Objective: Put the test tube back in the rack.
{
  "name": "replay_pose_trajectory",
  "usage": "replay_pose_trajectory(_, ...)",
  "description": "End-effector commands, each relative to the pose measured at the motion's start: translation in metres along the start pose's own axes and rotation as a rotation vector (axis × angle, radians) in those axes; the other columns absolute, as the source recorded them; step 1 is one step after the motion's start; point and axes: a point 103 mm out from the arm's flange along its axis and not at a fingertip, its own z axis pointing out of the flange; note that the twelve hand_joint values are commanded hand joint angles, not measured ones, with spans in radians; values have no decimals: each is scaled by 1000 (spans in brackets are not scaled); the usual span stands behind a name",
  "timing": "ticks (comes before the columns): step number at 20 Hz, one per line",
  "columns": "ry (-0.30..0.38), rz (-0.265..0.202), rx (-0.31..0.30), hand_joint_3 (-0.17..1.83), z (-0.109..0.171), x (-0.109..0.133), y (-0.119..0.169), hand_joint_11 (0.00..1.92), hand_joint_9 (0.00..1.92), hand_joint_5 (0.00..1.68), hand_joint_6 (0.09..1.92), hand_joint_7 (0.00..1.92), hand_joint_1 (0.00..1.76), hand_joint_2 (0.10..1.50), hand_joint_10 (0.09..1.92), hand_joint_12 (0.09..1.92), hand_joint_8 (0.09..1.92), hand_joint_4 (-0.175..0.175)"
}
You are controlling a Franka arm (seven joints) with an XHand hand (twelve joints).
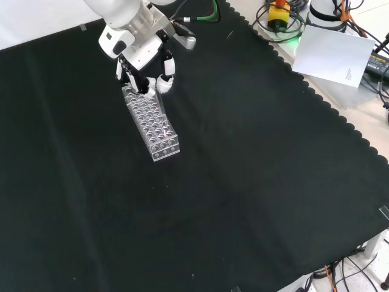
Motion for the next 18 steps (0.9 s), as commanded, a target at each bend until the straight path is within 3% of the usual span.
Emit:
replay_pose_trajectory(1,-4,-4,5,721,1,1,0,691,1388,1320,566,1421,1436,576,258,1236,720,-175)
replay_pose_trajectory(18,5,-7,17,721,5,7,5,691,1388,1320,565,1422,1436,575,257,1236,719,-175)
